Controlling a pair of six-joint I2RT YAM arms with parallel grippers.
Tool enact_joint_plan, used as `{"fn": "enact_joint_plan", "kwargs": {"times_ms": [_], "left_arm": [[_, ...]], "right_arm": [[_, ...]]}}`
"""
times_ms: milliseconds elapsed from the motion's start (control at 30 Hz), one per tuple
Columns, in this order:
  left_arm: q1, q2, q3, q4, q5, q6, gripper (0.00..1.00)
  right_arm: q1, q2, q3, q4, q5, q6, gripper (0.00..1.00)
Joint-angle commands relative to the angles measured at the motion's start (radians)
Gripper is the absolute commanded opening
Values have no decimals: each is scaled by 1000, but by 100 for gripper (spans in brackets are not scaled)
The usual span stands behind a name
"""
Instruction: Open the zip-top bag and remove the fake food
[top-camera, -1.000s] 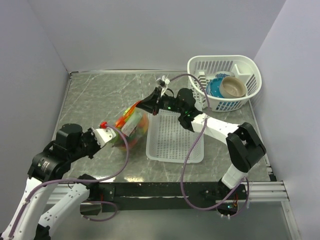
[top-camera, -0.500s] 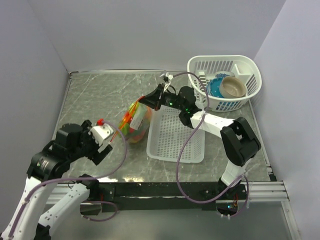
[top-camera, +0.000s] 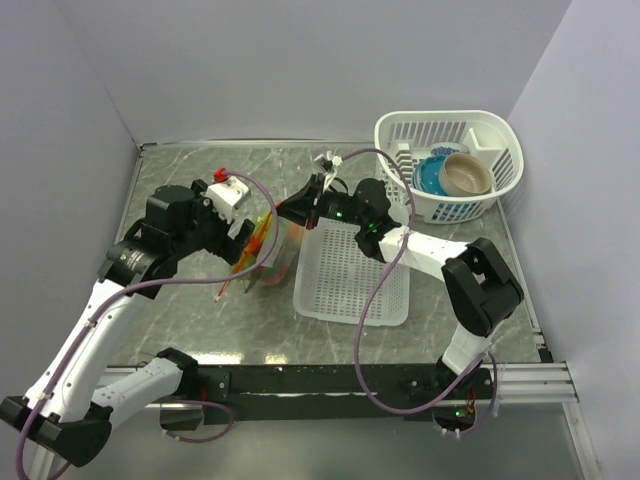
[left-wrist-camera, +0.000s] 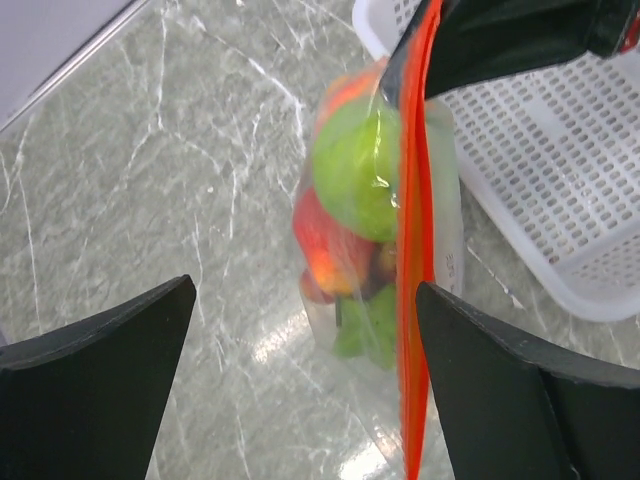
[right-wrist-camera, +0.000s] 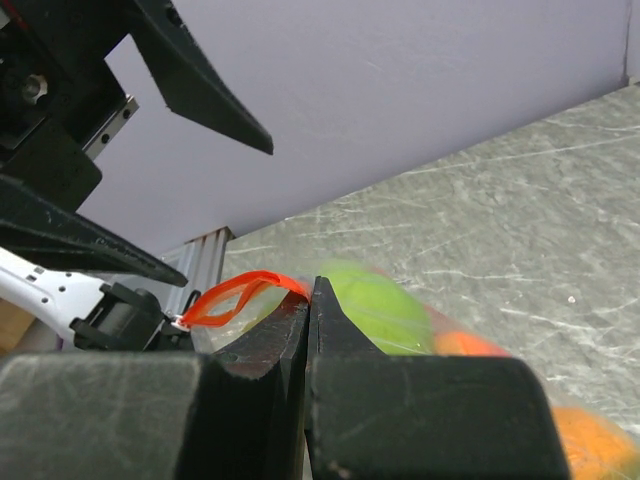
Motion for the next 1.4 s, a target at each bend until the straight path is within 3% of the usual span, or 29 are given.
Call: {"fn": "enact_joint_plan", "kwargs": {"times_ms": [0, 400, 600, 767, 933, 1000, 1033, 1100, 1300, 1367], "left_arm": [[4, -25, -21, 94, 30, -22, 99], [4, -58, -94, 48, 85, 15, 98], [4, -65, -160, 113, -3, 46, 92], [4, -26, -194, 150, -95, 64, 71], [4, -25, -180, 157, -80, 58, 58], [4, -17, -186, 157, -85, 64, 43], [4, -17, -191, 159, -88, 69, 25], [4, -11, -197, 163, -106, 67, 5], [6, -32, -135, 182, -255, 77, 1], [6, -35, -111, 177, -281, 87, 1]], "right_arm": [[7, -61, -14, 47, -9, -17, 1], [7, -64, -23, 41, -10, -21, 1], [5, -65, -31, 53, -18, -11, 1], [5, -83, -52, 61, -30, -8, 1], [5, -97, -68, 53, -36, -15, 1], [7, -100, -69, 56, -41, -9, 2], [7, -102, -71, 58, -44, -4, 3], [7, -109, -71, 47, -47, -6, 6], [5, -172, -57, -192, 40, -150, 29], [5, -197, -37, -304, 83, -179, 31]]}}
